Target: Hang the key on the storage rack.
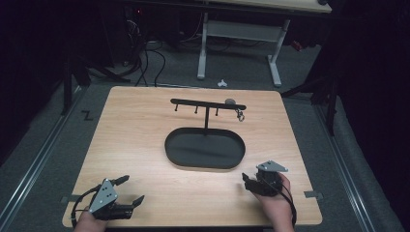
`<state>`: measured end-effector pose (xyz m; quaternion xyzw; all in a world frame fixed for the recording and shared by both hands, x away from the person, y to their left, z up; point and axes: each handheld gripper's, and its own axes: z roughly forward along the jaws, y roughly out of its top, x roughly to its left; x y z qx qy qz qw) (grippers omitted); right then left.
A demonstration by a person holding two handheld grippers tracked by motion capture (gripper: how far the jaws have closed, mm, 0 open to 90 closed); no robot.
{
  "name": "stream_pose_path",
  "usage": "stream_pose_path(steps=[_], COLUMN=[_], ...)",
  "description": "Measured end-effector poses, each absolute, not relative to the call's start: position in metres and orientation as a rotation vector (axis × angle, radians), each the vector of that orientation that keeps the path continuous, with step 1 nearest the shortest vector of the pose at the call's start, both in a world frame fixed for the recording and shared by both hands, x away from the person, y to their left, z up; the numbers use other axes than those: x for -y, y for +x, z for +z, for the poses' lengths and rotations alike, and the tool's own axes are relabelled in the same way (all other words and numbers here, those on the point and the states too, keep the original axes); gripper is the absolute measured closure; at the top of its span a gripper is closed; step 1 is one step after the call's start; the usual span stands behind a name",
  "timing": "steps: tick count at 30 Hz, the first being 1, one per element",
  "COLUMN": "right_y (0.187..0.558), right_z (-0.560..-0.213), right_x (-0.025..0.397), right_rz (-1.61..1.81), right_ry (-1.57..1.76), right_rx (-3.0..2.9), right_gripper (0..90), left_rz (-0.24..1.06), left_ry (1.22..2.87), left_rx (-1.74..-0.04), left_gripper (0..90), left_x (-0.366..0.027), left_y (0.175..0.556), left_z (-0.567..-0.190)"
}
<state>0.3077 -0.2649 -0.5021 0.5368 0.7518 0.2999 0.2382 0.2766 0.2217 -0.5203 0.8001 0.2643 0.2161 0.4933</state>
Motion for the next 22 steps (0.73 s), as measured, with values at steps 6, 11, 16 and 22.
stream_pose_path(steps=[6, 11, 16, 22], right_y=[0.282, 0.281, 0.278, 0.278], right_z=[-0.519, -0.521, -0.523, -0.523], right_x=[0.272, 0.270, 0.270, 0.272], right_rz=[0.930, 0.916, 0.906, 0.897], right_ry=[1.465, 1.437, 1.434, 1.448], right_rx=[-1.942, -1.931, -1.949, -1.939], right_gripper=[32.6, 32.7, 32.7, 32.7], left_rz=[0.523, 0.519, 0.515, 0.510], left_ry=[1.954, 1.950, 1.953, 1.943], left_rx=[-0.623, -0.621, -0.604, -0.602], left_gripper=[15.2, 15.2, 15.2, 15.2], left_x=[-0.218, -0.214, -0.212, -0.212], left_y=[0.277, 0.281, 0.281, 0.282], left_z=[-0.520, -0.520, -0.519, -0.518])
